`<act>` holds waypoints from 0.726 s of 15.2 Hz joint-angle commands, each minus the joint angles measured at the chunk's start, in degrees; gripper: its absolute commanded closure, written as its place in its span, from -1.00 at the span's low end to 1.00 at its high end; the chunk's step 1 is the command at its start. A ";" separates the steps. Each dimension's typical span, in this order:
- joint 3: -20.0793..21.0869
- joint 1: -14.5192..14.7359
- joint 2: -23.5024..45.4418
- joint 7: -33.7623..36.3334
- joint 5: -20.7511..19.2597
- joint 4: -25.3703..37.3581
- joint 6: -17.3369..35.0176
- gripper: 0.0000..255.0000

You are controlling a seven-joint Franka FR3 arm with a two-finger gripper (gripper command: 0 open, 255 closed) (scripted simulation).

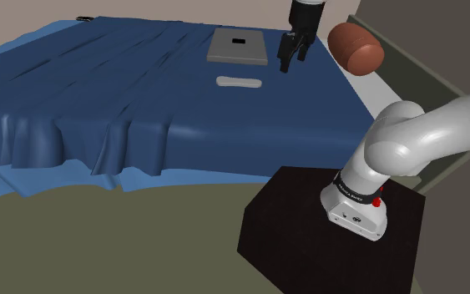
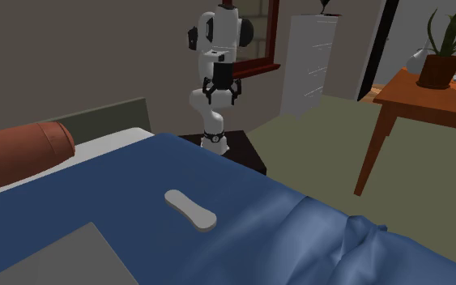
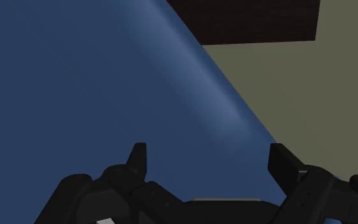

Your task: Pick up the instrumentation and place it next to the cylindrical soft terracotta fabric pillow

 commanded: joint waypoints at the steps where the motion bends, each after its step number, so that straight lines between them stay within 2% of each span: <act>1: 0.00 0.00 0.00 0.00 0.00 0.00 0.00 -1.00; 6: -5.97 0.07 7.72 -9.72 -2.73 0.77 7.32 -1.00; 11: -11.35 0.68 17.39 -19.45 -3.62 4.01 14.02 -1.00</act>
